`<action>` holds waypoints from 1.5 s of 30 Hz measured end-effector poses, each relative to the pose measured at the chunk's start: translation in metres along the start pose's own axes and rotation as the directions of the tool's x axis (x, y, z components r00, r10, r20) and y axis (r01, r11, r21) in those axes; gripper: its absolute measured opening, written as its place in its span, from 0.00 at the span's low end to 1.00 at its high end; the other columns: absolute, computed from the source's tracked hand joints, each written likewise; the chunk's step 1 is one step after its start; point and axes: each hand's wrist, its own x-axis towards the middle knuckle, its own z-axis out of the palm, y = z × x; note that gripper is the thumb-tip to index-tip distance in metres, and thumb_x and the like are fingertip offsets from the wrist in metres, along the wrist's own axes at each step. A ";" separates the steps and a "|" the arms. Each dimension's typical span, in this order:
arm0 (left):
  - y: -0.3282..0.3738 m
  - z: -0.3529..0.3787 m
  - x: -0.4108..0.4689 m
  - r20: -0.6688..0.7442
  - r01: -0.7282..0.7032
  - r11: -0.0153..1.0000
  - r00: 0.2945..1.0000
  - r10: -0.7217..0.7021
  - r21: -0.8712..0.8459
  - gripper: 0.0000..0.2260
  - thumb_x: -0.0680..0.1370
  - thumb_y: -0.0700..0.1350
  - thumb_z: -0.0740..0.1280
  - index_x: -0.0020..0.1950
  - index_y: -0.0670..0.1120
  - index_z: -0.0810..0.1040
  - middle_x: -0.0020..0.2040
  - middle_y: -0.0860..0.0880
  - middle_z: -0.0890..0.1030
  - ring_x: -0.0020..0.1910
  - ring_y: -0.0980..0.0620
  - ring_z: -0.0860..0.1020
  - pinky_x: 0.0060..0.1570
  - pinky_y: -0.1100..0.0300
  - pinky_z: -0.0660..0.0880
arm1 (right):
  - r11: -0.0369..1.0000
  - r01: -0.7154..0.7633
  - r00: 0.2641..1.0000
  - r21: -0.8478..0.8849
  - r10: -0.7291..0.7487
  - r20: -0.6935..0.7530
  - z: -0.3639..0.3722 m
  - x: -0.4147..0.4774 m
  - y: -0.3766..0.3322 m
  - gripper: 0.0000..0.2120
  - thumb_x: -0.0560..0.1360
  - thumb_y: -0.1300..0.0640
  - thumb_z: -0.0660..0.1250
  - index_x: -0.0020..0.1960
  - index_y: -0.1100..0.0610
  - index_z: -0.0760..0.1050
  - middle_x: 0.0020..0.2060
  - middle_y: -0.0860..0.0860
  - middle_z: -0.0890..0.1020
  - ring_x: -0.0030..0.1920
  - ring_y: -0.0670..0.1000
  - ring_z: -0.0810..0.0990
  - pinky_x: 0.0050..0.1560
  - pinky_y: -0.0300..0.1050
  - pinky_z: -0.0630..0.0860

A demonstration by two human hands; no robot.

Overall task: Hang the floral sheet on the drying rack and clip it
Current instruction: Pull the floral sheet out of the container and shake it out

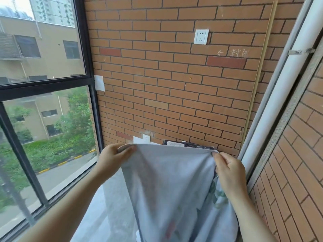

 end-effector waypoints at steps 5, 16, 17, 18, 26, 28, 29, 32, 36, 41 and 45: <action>0.048 -0.005 0.036 -0.153 0.014 0.972 0.987 -0.051 -0.234 0.16 0.79 0.54 0.62 0.41 0.44 0.80 0.36 0.49 0.79 0.38 0.50 0.75 0.41 0.56 0.71 | 0.992 0.123 0.992 0.005 -0.123 -0.040 -0.013 0.034 -0.040 0.23 0.80 0.53 0.62 0.32 0.65 0.63 0.24 0.53 0.63 0.26 0.47 0.61 0.30 0.46 0.57; 0.101 -0.034 0.066 -0.323 -0.187 0.974 0.936 0.138 -0.127 0.20 0.81 0.52 0.60 0.33 0.40 0.66 0.25 0.54 0.62 0.26 0.54 0.60 0.30 0.56 0.57 | 0.964 0.265 0.963 0.033 -0.263 -0.064 -0.031 0.070 -0.099 0.23 0.79 0.54 0.62 0.30 0.64 0.61 0.24 0.54 0.62 0.27 0.50 0.60 0.30 0.45 0.55; 0.095 -0.032 0.063 -0.318 -0.177 0.975 0.940 0.127 -0.132 0.21 0.81 0.51 0.60 0.35 0.38 0.67 0.26 0.52 0.63 0.27 0.53 0.61 0.31 0.56 0.57 | 0.968 0.249 0.967 0.034 -0.246 -0.064 -0.026 0.065 -0.090 0.23 0.79 0.54 0.62 0.30 0.65 0.61 0.24 0.54 0.62 0.27 0.50 0.60 0.30 0.45 0.55; 0.093 -0.032 0.062 -0.319 -0.179 0.975 0.939 0.128 -0.134 0.21 0.81 0.51 0.60 0.36 0.35 0.67 0.27 0.50 0.63 0.28 0.52 0.61 0.31 0.56 0.57 | 0.973 0.224 0.973 0.058 -0.220 -0.074 -0.022 0.061 -0.084 0.23 0.80 0.54 0.62 0.31 0.66 0.62 0.25 0.55 0.62 0.27 0.50 0.61 0.30 0.45 0.56; 0.076 -0.031 0.056 -0.386 -0.053 0.993 0.922 0.007 -0.109 0.17 0.81 0.48 0.60 0.39 0.38 0.76 0.32 0.46 0.72 0.33 0.50 0.69 0.31 0.59 0.63 | 0.991 0.058 0.995 0.118 -0.067 0.070 -0.025 0.045 -0.072 0.11 0.75 0.55 0.70 0.57 0.48 0.78 0.39 0.36 0.80 0.36 0.37 0.79 0.32 0.27 0.70; 0.066 -0.021 0.052 -0.367 -0.004 0.997 0.930 -0.023 -0.074 0.16 0.81 0.48 0.60 0.41 0.39 0.78 0.33 0.46 0.75 0.35 0.49 0.71 0.34 0.58 0.66 | 0.982 0.058 0.996 0.181 -0.070 0.062 -0.031 0.038 -0.071 0.09 0.77 0.57 0.68 0.57 0.51 0.79 0.25 0.36 0.74 0.25 0.39 0.74 0.27 0.27 0.67; 0.061 -0.014 0.049 -0.334 0.018 0.998 0.942 -0.037 -0.058 0.17 0.81 0.48 0.60 0.41 0.38 0.78 0.32 0.46 0.75 0.34 0.49 0.72 0.34 0.57 0.66 | 0.976 0.055 0.995 0.212 -0.071 0.070 -0.032 0.034 -0.070 0.09 0.78 0.57 0.66 0.57 0.51 0.79 0.21 0.38 0.72 0.22 0.40 0.70 0.25 0.28 0.64; 0.053 0.011 0.033 -0.206 0.081 0.995 0.974 -0.092 -0.064 0.19 0.80 0.50 0.62 0.37 0.37 0.75 0.28 0.48 0.71 0.31 0.50 0.69 0.32 0.58 0.63 | 0.967 0.036 0.991 0.252 -0.068 0.119 -0.033 0.024 -0.067 0.09 0.80 0.57 0.62 0.56 0.52 0.79 0.19 0.43 0.66 0.21 0.41 0.62 0.25 0.31 0.62; 0.049 0.046 0.001 -0.062 0.126 0.986 0.989 -0.133 -0.106 0.17 0.74 0.56 0.69 0.39 0.41 0.79 0.34 0.45 0.80 0.34 0.49 0.76 0.33 0.59 0.69 | 0.952 0.002 0.980 0.306 -0.062 0.188 -0.033 0.011 -0.068 0.11 0.81 0.56 0.58 0.55 0.53 0.79 0.21 0.46 0.62 0.22 0.43 0.60 0.25 0.34 0.61; 0.057 0.093 -0.037 0.266 0.221 0.938 0.953 -0.149 -0.269 0.09 0.70 0.55 0.74 0.43 0.50 0.84 0.38 0.52 0.85 0.40 0.53 0.83 0.39 0.58 0.81 | 0.932 0.003 0.979 0.363 -0.077 0.188 -0.018 0.005 -0.081 0.11 0.81 0.55 0.57 0.57 0.53 0.78 0.21 0.48 0.63 0.23 0.45 0.60 0.25 0.35 0.60; 0.064 0.109 -0.053 0.432 0.263 0.836 0.901 -0.035 -0.481 0.09 0.72 0.49 0.73 0.51 0.50 0.85 0.47 0.52 0.86 0.50 0.54 0.83 0.50 0.63 0.78 | 0.919 0.015 0.974 0.395 -0.103 0.202 -0.006 0.001 -0.096 0.12 0.82 0.54 0.57 0.58 0.54 0.77 0.21 0.48 0.63 0.23 0.46 0.60 0.26 0.35 0.62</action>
